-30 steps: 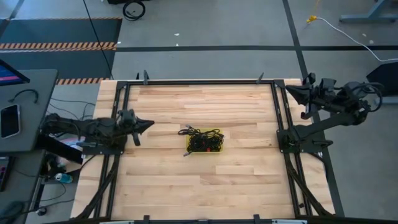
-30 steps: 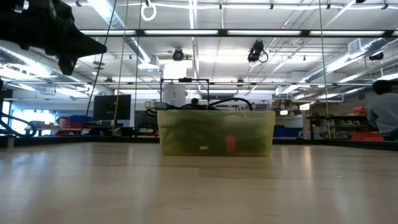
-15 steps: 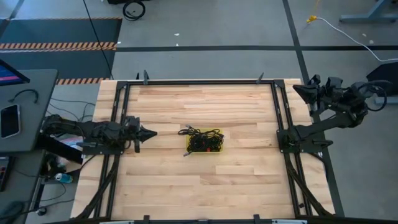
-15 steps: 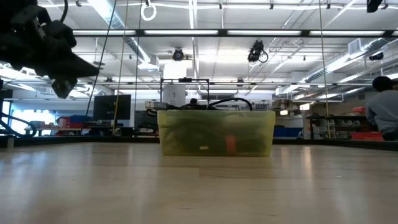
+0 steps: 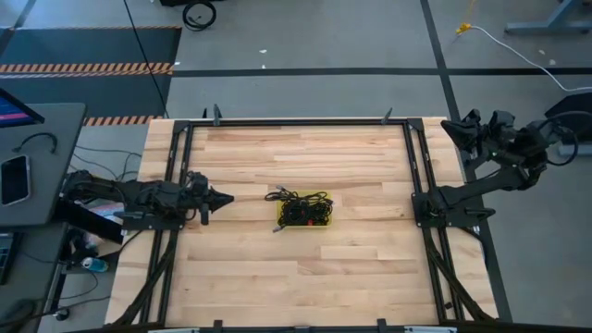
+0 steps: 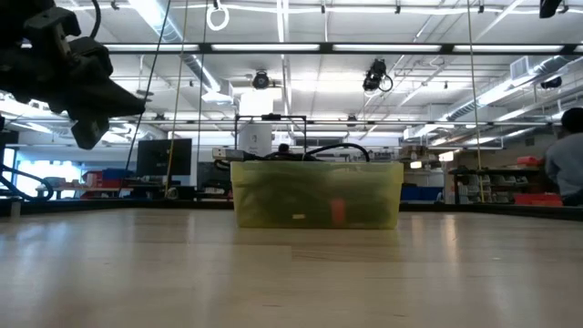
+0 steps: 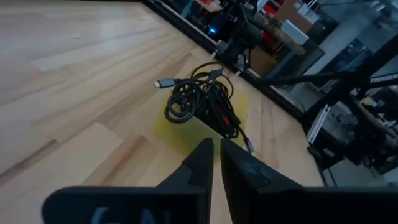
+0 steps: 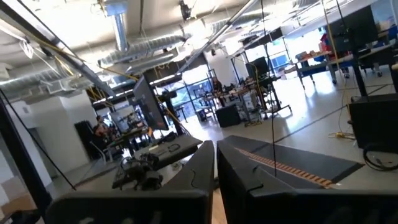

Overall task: Pick and place USB-C Cables
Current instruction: Return to Home Position

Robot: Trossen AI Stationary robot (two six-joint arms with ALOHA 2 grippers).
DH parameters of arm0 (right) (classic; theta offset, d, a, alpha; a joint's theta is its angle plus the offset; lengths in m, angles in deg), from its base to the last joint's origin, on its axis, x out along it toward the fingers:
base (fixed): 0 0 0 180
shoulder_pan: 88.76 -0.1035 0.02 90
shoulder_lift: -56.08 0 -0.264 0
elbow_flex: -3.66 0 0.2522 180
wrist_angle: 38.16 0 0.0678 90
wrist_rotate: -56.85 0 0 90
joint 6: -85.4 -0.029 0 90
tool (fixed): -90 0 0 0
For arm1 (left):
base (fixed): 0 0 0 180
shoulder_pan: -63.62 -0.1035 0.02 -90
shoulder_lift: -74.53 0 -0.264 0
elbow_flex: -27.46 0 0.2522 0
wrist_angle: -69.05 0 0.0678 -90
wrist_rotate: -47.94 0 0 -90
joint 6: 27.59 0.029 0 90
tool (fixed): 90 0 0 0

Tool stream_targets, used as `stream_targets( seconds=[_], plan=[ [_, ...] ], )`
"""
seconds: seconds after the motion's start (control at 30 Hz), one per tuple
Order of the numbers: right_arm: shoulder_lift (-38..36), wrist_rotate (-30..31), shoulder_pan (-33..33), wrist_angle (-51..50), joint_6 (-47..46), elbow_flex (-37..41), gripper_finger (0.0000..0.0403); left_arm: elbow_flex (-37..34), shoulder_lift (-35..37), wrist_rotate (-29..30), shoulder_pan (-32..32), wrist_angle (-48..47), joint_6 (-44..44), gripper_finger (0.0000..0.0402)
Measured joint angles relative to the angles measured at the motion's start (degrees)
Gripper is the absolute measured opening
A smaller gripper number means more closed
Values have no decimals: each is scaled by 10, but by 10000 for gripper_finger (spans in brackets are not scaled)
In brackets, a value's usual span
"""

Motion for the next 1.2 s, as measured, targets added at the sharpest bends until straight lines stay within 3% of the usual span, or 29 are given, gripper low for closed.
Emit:
stream_targets(
  seconds=[0.3, 0.43, 0.63, 0.73, 0.97, 1.2],
  plan=[
    [0, -27, 0, -32, -5, 0, 25, 0, 0, 28, 0, 13, 12, 36],
    [0, -91, 0, -83, 24, 0, 24, 0, 0, 35, 0, 49, 129, 36],
    [-5, -107, 0, -145, 1, 4, 24, 1, 0, 35, 0, 163, 324, 36],
    [-14, -143, 0, -139, 25, 27, 24, 1, 0, 26, 0, 157, 329, 36],
    [-43, -183, 0, -91, 49, 122, 24, 0, 0, -81, 0, 124, 284, 36],
    [-44, -225, 0, -4, 58, 177, 24, 0, 1, -85, -11, 116, 289, 36]
  ],
)
